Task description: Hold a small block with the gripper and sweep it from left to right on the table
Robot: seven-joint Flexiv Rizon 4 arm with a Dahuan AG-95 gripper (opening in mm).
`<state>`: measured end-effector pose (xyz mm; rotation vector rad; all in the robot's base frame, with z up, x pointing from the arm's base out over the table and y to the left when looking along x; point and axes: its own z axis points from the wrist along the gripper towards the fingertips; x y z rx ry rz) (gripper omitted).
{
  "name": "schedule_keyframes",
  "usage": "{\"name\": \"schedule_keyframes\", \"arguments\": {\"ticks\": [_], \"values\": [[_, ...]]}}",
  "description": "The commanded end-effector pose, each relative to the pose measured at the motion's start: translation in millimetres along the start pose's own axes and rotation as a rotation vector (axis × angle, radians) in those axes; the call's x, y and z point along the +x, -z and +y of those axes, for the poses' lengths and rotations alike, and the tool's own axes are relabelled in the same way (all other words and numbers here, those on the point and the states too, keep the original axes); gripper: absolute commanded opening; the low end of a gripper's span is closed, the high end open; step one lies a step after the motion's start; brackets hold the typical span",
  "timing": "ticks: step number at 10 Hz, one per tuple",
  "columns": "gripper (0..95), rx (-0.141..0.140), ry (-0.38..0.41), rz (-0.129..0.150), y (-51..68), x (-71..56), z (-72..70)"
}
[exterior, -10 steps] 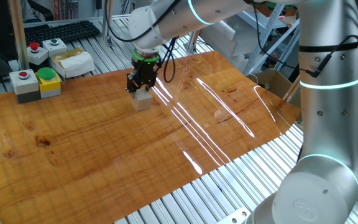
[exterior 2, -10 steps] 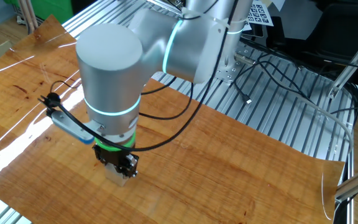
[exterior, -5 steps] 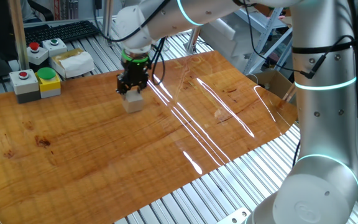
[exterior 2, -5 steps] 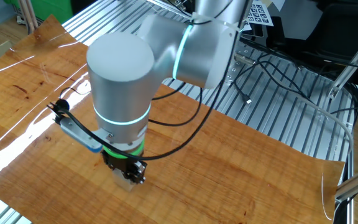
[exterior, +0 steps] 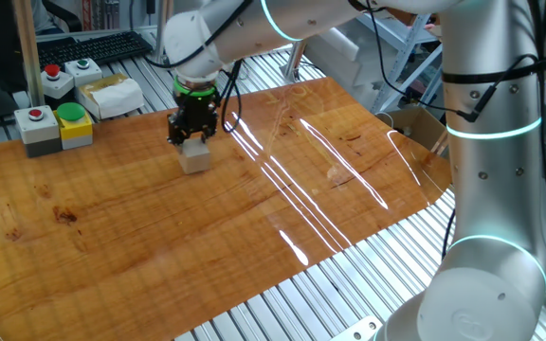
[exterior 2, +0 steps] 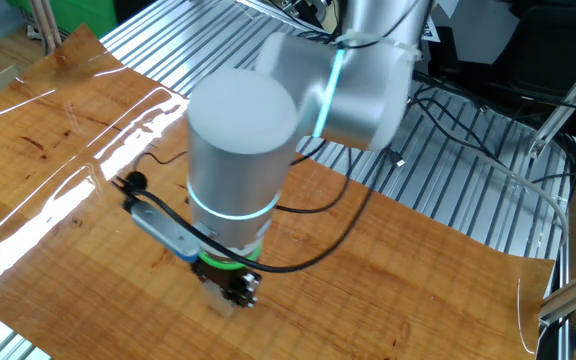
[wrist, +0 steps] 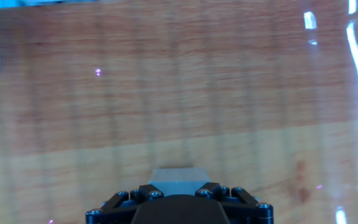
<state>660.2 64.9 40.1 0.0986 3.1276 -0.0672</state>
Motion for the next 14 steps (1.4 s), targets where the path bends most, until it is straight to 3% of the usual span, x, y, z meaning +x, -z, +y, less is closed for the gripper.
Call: {"name": "schedule_keyframes", "arguments": {"ticks": [1, 3, 8, 9, 11, 14], "values": [[0.0, -0.009, -0.018, -0.010, -1.3, 7.2, 9.7], [0.0, -0.013, -0.019, -0.018, 0.3, 8.8, 16.5], [0.0, -0.025, -0.001, -0.037, 0.3, 8.8, 16.5], [0.0, -0.041, 0.002, -0.035, 0.3, 8.8, 16.5], [0.0, -0.032, 0.016, -0.028, 0.3, 8.8, 16.5], [0.0, -0.043, 0.053, -0.025, 0.3, 8.8, 16.5]]}}
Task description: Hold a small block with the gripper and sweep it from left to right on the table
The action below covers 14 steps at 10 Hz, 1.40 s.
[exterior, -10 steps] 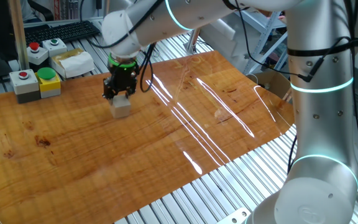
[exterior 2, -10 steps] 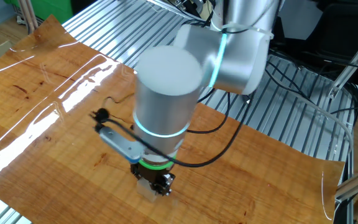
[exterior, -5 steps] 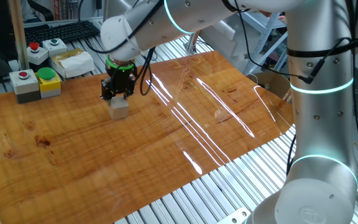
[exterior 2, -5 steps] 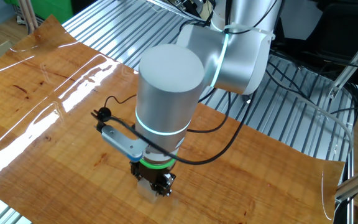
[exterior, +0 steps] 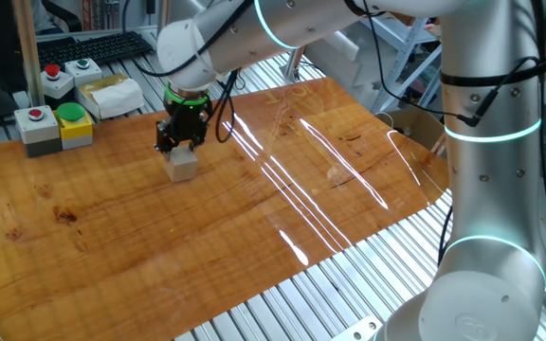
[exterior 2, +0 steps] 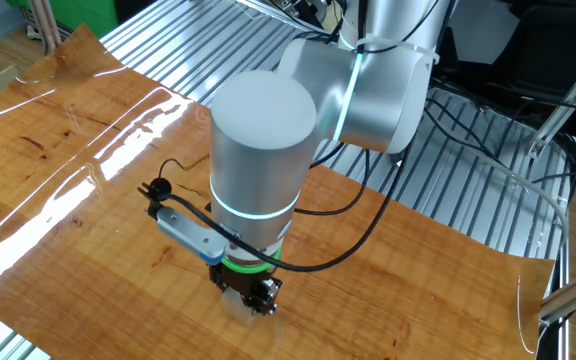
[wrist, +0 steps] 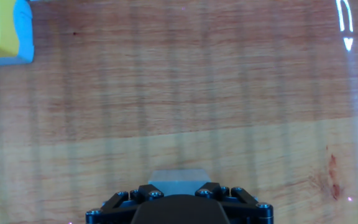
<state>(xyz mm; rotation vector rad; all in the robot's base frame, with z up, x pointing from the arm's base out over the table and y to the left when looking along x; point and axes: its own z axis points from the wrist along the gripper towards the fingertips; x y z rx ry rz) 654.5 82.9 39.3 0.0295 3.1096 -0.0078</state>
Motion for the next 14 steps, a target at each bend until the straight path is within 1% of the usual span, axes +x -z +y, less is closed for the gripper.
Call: {"name": "schedule_keyframes", "arguments": {"ticks": [1, 3, 4, 5, 6, 7, 8, 9, 10, 12, 14], "values": [[0.0, -0.002, 0.017, -0.004, 0.3, 2.0, -0.9], [0.0, -0.011, 0.022, -0.006, 0.3, 2.0, -0.9], [0.0, -0.041, 0.024, -0.008, 0.3, 2.0, -0.9], [0.0, -0.061, 0.031, -0.012, 0.3, 2.0, -0.9], [38.0, -0.042, 0.012, -0.008, 0.3, 2.0, -0.9], [57.0, -0.033, 0.006, 0.004, 0.3, 2.0, -0.9], [76.0, -0.033, 0.006, 0.007, 0.3, 2.0, -0.9], [76.0, -0.038, -0.008, 0.004, 0.3, 2.0, -0.9], [95.0, -0.035, -0.017, 0.002, 0.3, 2.0, -0.9], [95.0, -0.034, -0.013, -0.001, 0.3, 2.0, -0.9], [95.0, -0.035, -0.002, 0.010, 0.3, 2.0, -0.9]]}}
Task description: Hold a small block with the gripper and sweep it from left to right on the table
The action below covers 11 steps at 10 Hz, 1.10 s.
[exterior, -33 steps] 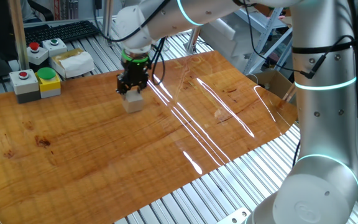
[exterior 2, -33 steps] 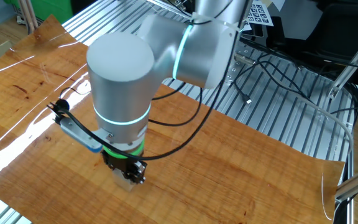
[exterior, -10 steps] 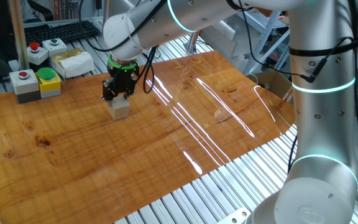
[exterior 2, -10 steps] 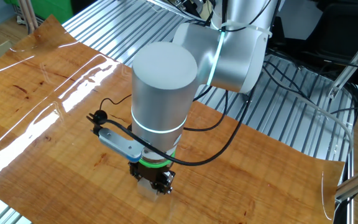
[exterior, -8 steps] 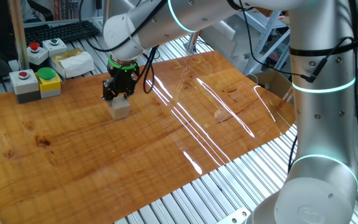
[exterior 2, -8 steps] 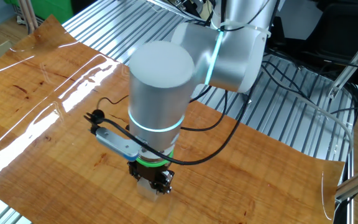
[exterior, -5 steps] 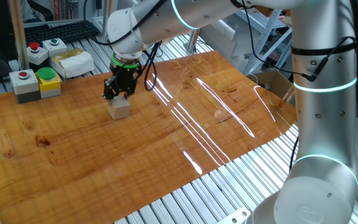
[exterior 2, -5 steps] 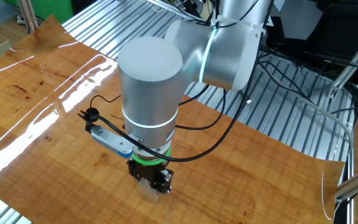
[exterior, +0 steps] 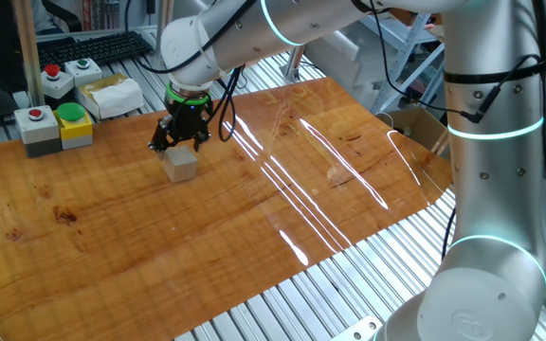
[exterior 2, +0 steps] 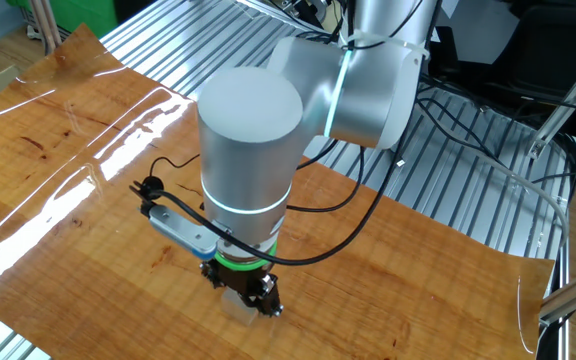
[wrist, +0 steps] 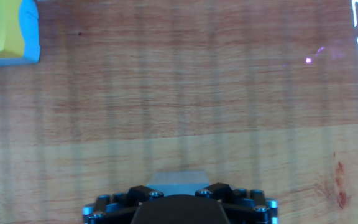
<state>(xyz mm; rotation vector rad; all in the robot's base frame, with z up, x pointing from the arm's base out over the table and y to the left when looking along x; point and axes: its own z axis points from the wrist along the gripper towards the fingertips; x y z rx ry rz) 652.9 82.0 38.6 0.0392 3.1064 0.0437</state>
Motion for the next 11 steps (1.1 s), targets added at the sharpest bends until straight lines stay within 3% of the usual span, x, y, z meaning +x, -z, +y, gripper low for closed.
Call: {"name": "schedule_keyframes", "arguments": {"ticks": [1, 5, 9, 10, 11], "values": [[95.0, -0.002, 0.013, 0.017, 1.1, 0.5, 0.0], [95.0, -0.014, 0.018, 0.034, 2.3, 0.8, -0.4], [95.0, -0.007, 0.028, 0.032, 18.5, 5.3, -6.8], [95.0, -0.006, 0.040, 0.031, 23.1, 6.9, -14.5], [76.0, -0.009, 0.050, 0.029, 25.7, 7.4, -23.2]]}}
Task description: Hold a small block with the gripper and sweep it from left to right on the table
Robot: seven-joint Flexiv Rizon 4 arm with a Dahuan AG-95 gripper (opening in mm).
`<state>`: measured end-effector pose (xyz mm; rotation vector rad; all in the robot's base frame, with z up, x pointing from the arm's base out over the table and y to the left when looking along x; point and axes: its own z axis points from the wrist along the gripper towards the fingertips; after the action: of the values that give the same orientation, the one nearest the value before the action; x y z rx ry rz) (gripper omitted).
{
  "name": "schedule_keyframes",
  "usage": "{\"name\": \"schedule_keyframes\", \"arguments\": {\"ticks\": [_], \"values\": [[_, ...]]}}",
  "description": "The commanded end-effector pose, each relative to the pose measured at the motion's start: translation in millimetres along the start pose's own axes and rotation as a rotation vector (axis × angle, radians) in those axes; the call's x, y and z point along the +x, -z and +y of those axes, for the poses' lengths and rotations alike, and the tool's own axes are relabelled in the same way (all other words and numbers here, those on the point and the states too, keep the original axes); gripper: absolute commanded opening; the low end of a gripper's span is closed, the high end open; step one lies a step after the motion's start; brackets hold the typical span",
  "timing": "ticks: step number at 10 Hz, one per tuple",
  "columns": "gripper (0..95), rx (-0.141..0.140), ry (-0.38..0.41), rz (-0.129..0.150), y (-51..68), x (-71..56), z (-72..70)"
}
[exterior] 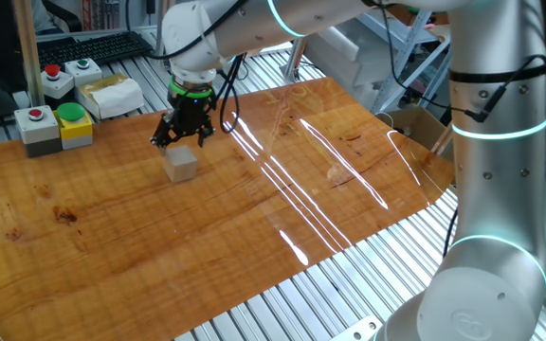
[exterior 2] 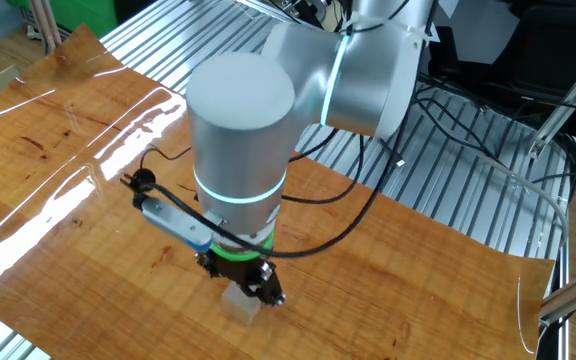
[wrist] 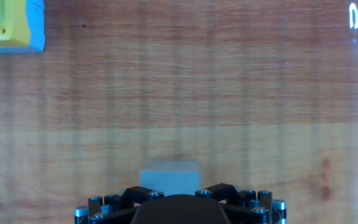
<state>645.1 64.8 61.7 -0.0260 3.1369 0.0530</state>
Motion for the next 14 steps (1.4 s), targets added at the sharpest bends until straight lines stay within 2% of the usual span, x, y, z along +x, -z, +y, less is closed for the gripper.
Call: {"name": "schedule_keyframes", "arguments": {"ticks": [1, 2, 4, 7, 8, 9, 10, 12, 13, 14], "values": [[76.0, -0.001, 0.017, -0.003, 3.5, 1.3, -13.4], [76.0, 0.000, 0.039, -0.001, 4.5, -1.4, -29.3], [76.0, 0.002, 0.067, -0.002, 1.6, -5.6, -50.9], [76.0, 0.009, 0.087, -0.010, -8.0, -0.7, -78.1], [57.0, 0.018, 0.085, -0.007, -9.9, 1.0, -82.7], [57.0, 0.034, 0.087, -0.004, -10.3, 1.2, -83.9], [38.0, 0.055, 0.102, 0.009, -11.3, 2.1, -86.5], [0.0, 0.049, 0.075, 0.037, -14.1, 5.1, -93.9], [0.0, 0.052, 0.037, 0.043, -14.2, 4.5, -94.4], [0.0, 0.053, 0.020, 0.036, -13.0, 4.0, -95.3]]}}
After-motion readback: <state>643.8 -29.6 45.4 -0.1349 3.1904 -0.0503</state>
